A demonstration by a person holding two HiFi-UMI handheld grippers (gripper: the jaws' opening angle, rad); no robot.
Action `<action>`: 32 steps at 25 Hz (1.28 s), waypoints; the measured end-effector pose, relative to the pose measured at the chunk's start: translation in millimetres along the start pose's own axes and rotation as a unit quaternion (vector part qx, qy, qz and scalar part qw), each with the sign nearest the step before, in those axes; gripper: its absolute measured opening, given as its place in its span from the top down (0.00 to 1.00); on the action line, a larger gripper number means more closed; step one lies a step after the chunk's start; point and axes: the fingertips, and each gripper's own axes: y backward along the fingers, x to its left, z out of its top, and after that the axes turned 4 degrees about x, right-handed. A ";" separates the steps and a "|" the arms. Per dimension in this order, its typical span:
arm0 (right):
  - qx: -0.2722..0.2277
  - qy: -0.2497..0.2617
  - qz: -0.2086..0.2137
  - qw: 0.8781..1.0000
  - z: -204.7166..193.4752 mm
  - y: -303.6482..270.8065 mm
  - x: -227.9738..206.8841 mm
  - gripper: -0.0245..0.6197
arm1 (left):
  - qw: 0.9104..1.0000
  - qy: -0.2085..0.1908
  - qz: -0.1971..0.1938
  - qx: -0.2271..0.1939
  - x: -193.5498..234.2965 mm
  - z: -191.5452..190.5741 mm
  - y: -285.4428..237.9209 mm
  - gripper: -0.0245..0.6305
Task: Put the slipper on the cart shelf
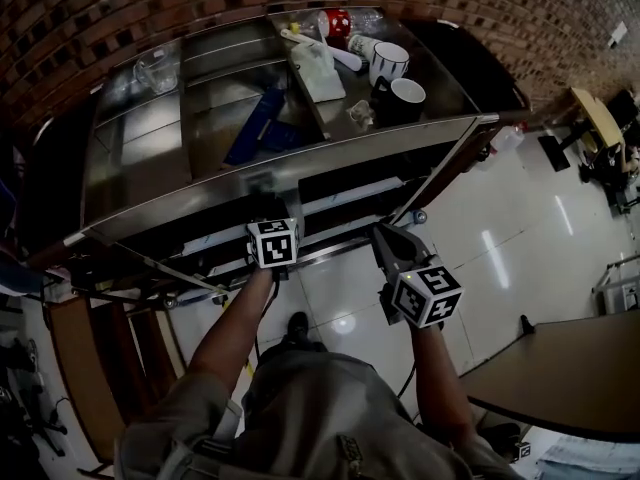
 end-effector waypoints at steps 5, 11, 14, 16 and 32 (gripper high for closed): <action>-0.007 -0.006 -0.029 1.000 2.8 9.3 -14.8 0.96 | 1.000 -0.011 -0.008 -0.009 -11.4 16.8 -19.8 0.93; -0.008 -0.009 -0.035 0.999 1.8 14.6 -17.0 0.96 | 0.999 -0.002 -0.026 -0.029 -19.0 30.9 -30.4 0.88; -0.010 -0.009 -0.033 0.999 1.7 17.3 -14.7 0.96 | 0.998 -0.005 -0.047 -0.040 -27.7 31.7 -27.1 0.79; -0.011 -0.007 -0.030 0.999 3.2 19.2 -12.1 0.96 | 0.997 -0.005 -0.057 -0.047 -30.9 32.2 -21.6 0.73; -0.036 0.018 0.057 0.998 9.1 33.1 29.8 0.96 | 0.988 0.004 -0.109 -0.105 -59.0 40.4 126.3 0.95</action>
